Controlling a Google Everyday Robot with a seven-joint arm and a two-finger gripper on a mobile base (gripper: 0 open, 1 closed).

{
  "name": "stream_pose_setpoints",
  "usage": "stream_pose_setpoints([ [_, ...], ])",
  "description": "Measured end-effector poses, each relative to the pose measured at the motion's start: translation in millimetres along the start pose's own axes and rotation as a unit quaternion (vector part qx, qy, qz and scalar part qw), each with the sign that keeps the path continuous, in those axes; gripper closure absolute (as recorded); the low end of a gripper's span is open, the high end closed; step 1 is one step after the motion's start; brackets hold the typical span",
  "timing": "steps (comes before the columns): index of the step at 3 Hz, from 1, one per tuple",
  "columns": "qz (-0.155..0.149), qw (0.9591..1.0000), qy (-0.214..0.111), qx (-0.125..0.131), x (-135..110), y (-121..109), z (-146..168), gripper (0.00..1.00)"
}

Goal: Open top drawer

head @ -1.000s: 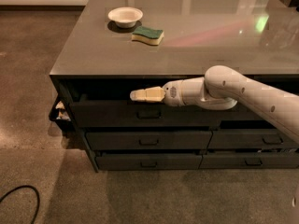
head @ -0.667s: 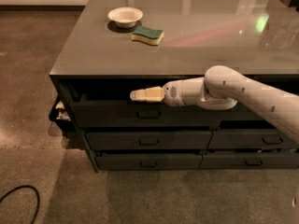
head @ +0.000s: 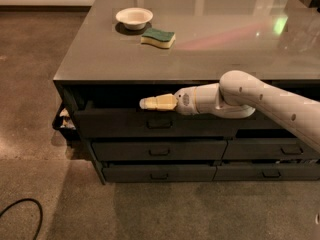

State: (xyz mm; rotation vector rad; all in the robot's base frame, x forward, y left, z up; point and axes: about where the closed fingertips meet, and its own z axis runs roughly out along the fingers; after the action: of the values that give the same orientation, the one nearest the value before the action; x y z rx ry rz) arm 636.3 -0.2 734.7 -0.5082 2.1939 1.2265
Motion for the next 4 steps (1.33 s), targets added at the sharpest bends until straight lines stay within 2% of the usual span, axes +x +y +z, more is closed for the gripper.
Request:
stream_pose_setpoints([
  [2,0.004,1.0,0.003,0.007,5.2,-1.0,-3.5,0.0],
  [3,0.013,0.9997,0.007,0.017,17.5,-4.7,-7.1,0.0],
  [4,0.013,0.9997,0.007,0.017,14.3,-1.5,-9.2,0.0],
])
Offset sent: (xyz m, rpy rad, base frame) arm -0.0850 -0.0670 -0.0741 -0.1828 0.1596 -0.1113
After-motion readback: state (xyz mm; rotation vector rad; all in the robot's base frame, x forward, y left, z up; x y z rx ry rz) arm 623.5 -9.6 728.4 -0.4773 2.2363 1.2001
